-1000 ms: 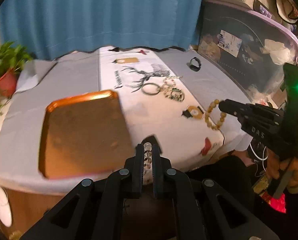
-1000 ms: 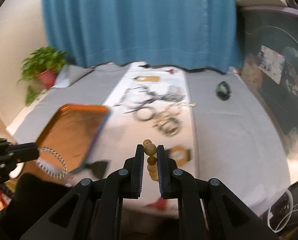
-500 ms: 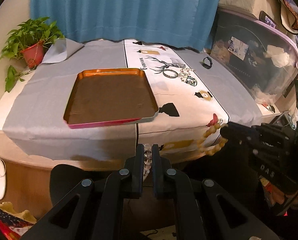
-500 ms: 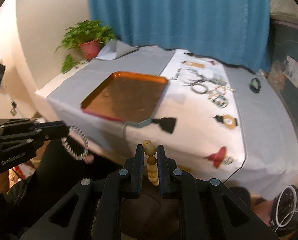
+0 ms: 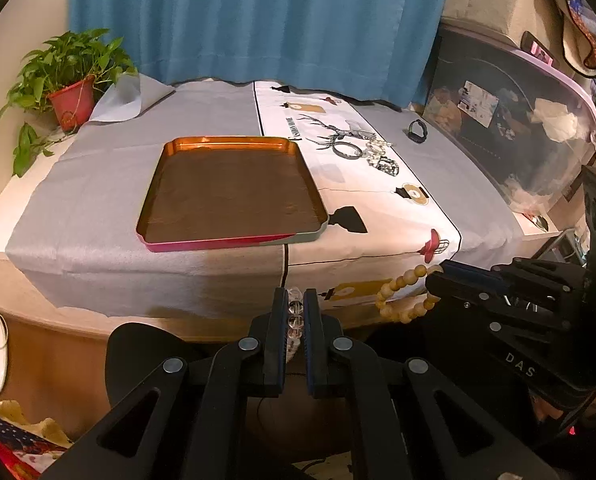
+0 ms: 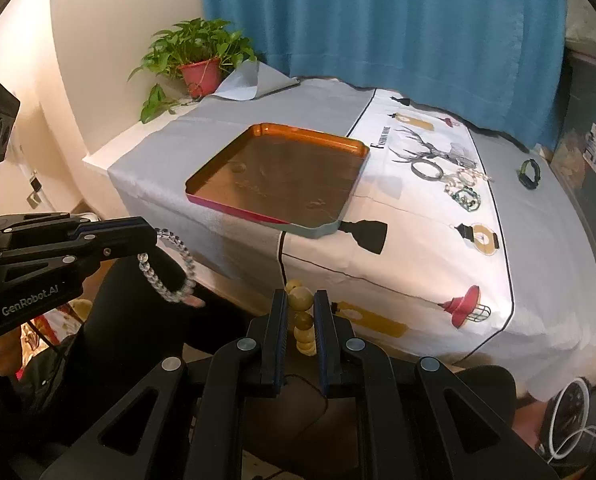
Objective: Organize jewelry
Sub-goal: 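Carry both bracelets to the orange tray and open both grippers to drop them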
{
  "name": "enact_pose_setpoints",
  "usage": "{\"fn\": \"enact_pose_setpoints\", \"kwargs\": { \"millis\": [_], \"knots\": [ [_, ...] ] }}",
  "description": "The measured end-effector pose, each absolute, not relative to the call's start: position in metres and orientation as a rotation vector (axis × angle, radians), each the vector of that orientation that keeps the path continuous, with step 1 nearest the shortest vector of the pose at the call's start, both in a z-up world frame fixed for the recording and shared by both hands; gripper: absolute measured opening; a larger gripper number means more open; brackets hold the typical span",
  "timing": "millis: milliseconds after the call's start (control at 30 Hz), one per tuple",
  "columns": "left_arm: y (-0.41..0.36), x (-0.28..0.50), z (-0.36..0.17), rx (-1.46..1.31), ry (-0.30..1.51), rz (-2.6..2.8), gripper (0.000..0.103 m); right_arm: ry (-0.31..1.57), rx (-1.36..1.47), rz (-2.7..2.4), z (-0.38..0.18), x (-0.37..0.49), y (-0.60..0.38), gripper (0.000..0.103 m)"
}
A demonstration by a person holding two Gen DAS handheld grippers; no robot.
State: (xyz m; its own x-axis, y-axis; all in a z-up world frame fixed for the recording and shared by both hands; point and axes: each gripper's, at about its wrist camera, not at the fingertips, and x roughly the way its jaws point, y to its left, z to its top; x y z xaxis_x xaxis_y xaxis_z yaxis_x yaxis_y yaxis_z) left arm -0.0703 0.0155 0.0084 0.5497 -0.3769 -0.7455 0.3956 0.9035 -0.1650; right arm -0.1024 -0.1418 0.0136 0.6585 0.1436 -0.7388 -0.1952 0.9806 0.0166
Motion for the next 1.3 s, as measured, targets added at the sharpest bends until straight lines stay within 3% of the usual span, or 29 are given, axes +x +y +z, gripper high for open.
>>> {"fn": "enact_pose_setpoints", "kwargs": {
  "millis": [700,1167,1200,1233,1267,1300],
  "knots": [
    [0.048,0.065,0.018,-0.073,0.834,-0.430,0.005,0.811,-0.096,0.205,0.014,0.041,-0.115,0.013],
    [0.023,0.162,-0.028,0.010,0.894,-0.366,0.006,0.816,-0.063,0.169,-0.020,0.142,-0.111,0.014],
    [0.023,0.164,-0.031,0.023,0.894,-0.351,0.011,0.821,-0.062,0.171,-0.023,0.145,-0.110,0.015],
    [0.022,0.167,-0.036,0.046,0.905,-0.329,0.030,0.837,-0.061,0.173,-0.028,0.149,-0.111,0.017],
    [0.021,0.169,-0.040,0.069,0.922,-0.297,0.048,0.861,-0.062,0.166,-0.032,0.152,-0.112,0.026],
    [0.023,0.170,-0.042,0.084,0.930,-0.266,0.087,0.878,-0.060,0.157,-0.035,0.152,-0.114,0.036]
  ]
}}
